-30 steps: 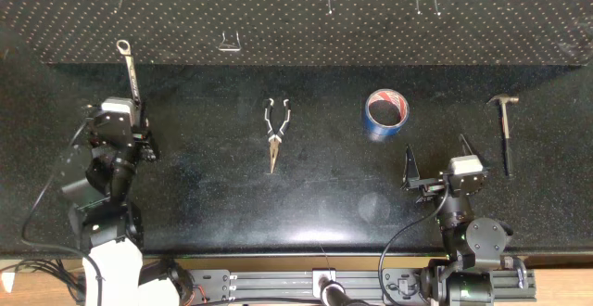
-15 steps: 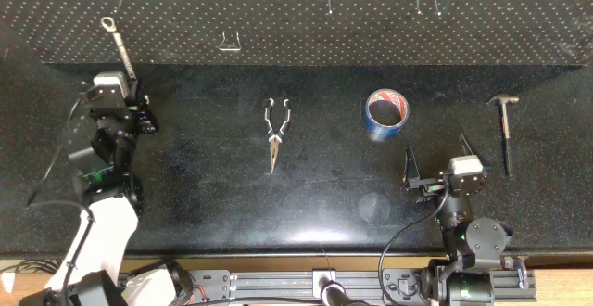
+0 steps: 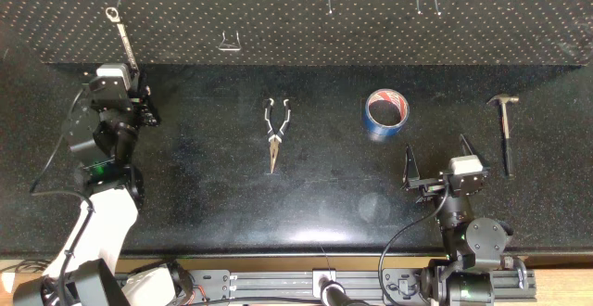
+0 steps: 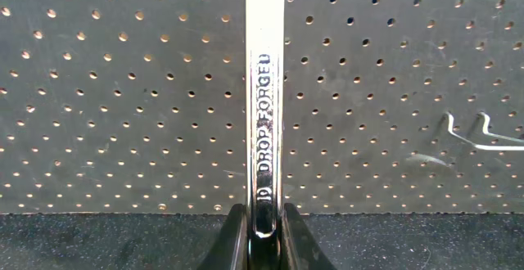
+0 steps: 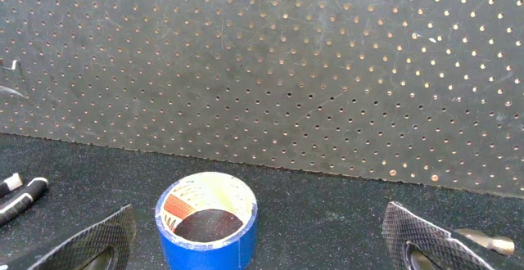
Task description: Place Tools Onto Pegboard
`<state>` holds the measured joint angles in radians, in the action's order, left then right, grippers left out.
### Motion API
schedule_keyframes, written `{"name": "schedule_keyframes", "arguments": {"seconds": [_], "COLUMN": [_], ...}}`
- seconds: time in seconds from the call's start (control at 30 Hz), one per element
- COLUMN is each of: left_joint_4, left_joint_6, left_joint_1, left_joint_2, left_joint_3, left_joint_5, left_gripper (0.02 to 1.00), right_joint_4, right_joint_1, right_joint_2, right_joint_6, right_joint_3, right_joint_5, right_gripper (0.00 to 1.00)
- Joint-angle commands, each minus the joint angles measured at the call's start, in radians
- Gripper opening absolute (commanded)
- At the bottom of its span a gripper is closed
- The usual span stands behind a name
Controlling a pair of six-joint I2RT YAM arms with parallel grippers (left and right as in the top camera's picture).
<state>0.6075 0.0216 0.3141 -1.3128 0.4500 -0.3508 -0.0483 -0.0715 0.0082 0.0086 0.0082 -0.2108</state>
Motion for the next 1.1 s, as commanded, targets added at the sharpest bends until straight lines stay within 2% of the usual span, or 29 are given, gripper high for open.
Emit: {"name": "schedule_keyframes", "arguments": {"seconds": [0.03, 0.33, 0.4, 0.43, 0.47, 0.53, 0.57, 0.6, 0.63, 0.67, 0.73, 0.77, 0.8, 0.83, 0.9, 0.97, 1.03, 1.1], "left_joint_4": [0.013, 0.018, 0.015, 0.008, 0.002, -0.106, -0.256, -0.471, -0.771, -0.941, -1.382, -1.606, -1.717, -1.745, -1.745, -1.765, -1.878, -1.91], "left_joint_6": [0.012, 0.012, 0.012, 0.012, 0.012, 0.011, -0.014, -0.113, -0.381, -0.467, -0.488, -0.475, -0.433, -0.403, -0.382, -0.382, -0.383, -0.383], "left_joint_1": [-0.001, -0.001, -0.001, -0.002, -0.002, -0.002, -0.001, -0.002, -0.004, -0.022, -0.107, -0.166, -0.242, -0.319, -0.552, -0.681, -0.737, -0.74], "left_joint_2": [-0.01, -0.152, -0.186, -0.186, -0.186, -0.154, -0.09, 0.018, 0.185, 0.28, 0.425, 0.394, 0.307, 0.211, -0.098, -0.36, -0.597, -0.721], "left_joint_3": [0.029, 0.134, 0.155, 0.155, 0.155, 0.156, 0.156, 0.156, 0.159, 0.172, 0.274, 0.369, 0.446, 0.503, 0.677, 0.9, 1.157, 1.283], "left_joint_5": [0.053, 0.053, 0.052, 0.051, 0.051, 0.043, 0.044, 0.043, 0.041, 0.042, 0.053, 0.075, 0.082, 0.082, 0.115, 0.122, 0.221, 0.22], "left_gripper": [0.029, 0.031, 0.621, 0.735, 0.739, 0.818, 0.904, 0.982, 0.993, 0.993, 0.993, 0.996, 0.993, 0.993, 0.993, 0.993, 0.993, 0.993], "right_joint_4": [-0.002, -0.002, -0.002, -0.002, -0.002, -0.002, -0.002, -0.002, -0.002, -0.002, -0.002, -0.002, -0.002, -0.002, -0.002, -0.002, -0.002, -0.002], "right_joint_1": [-0.004, -0.004, -0.004, -0.004, -0.004, -0.004, -0.004, -0.004, -0.004, -0.004, -0.004, -0.004, -0.004, -0.004, -0.004, -0.004, -0.004, -0.004], "right_joint_2": [-0.007, -0.007, -0.007, -0.007, -0.007, -0.007, -0.007, -0.007, -0.007, -0.007, -0.007, -0.007, -0.007, -0.007, -0.007, -0.007, -0.007, -0.007], "right_joint_6": [-0.014, -0.014, -0.014, -0.014, -0.014, -0.014, -0.014, -0.014, -0.014, -0.014, -0.014, -0.014, -0.014, -0.014, -0.014, -0.014, -0.014, -0.014], "right_joint_3": [-0.004, -0.004, -0.004, -0.004, -0.004, -0.004, -0.004, -0.004, -0.004, -0.004, -0.004, -0.004, -0.004, -0.004, -0.004, -0.004, -0.004, -0.004], "right_joint_5": [0.001, 0.002, 0.001, 0.002, 0.001, 0.002, 0.001, 0.001, 0.001, 0.001, 0.001, 0.001, 0.001, 0.001, 0.001, 0.001, 0.001, 0.001], "right_gripper": [0.985, 0.985, 0.985, 0.985, 0.985, 0.985, 0.985, 0.985, 0.985, 0.985, 0.985, 0.985, 0.985, 0.985, 0.985, 0.985, 0.982, 0.985]}}
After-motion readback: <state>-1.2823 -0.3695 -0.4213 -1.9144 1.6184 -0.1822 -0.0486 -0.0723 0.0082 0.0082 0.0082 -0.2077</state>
